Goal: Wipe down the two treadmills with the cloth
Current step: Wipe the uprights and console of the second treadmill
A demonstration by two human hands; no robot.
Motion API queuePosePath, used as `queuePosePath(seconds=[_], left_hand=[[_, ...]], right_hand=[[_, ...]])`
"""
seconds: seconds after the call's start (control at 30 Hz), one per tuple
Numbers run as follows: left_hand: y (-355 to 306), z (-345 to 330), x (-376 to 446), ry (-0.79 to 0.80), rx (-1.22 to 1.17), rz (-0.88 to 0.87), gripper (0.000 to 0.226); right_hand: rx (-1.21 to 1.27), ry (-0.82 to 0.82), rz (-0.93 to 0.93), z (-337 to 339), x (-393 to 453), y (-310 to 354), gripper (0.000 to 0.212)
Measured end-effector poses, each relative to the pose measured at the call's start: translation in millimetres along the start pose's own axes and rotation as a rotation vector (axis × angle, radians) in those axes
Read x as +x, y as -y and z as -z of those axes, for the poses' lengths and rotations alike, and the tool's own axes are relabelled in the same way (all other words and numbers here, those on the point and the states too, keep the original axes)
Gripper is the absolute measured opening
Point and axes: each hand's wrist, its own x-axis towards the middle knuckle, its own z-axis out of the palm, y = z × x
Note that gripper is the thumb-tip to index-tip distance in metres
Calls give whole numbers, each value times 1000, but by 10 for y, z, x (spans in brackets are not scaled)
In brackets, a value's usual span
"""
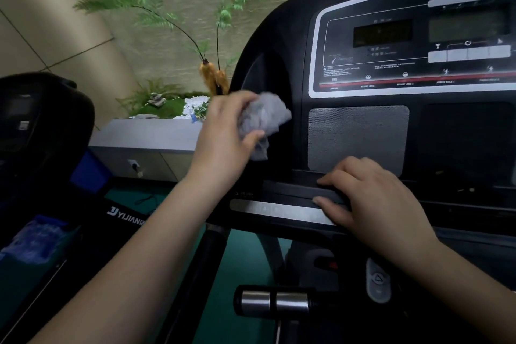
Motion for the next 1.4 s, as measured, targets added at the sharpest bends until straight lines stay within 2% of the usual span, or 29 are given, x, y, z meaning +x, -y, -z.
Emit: queuePosePath(seconds=[0.07,0.13,0.23,0.3,0.37,0.43,0.5,0.63,0.83,0.9,1.07,1.17,1.27,1.4], left_hand=[[107,-13,201,-73,109,-148,46],[259,-109,369,-10,299,-348,38],[494,-230,469,151,495,-608,29],[557,-192,475,276,524,-731,25],[554,-109,494,465,546,-854,28],[490,-54,549,623,570,-903,31],[427,-82,603,693,562,-860,30],[293,-169,547,854,494,-605,44],[336,-50,569,987,767,-588,45],[330,-79,582,995,764,-588,46],[306,-154,522,892,556,-669,49],[306,-69,444,847,676,-690,49],[273,34,338,858,787,-635,44],[295,115,152,806,586,-378,43]], right_hand=[[2,-4,-5,4,-4,1,29],[0,-5,-5,4,-7,-1,29],[6,0,1,1,-10,-8,30],[11,4,1,-3,-17,-15,31],[8,0,3,-8,-21,-19,31],[6,-1,3,-13,-22,-20,31],[7,-3,0,-13,-21,-21,31],[11,-4,-5,-8,-25,-14,32],[3,2,-13,-5,-29,-14,34],[-1,-7,-11,-10,-27,-15,34],[-8,-20,-1,-22,-24,-21,33],[-5,-33,5,-23,-28,-13,33],[4,-32,-1,-18,-32,-14,34],[2,-36,-9,-21,-26,-12,32]])
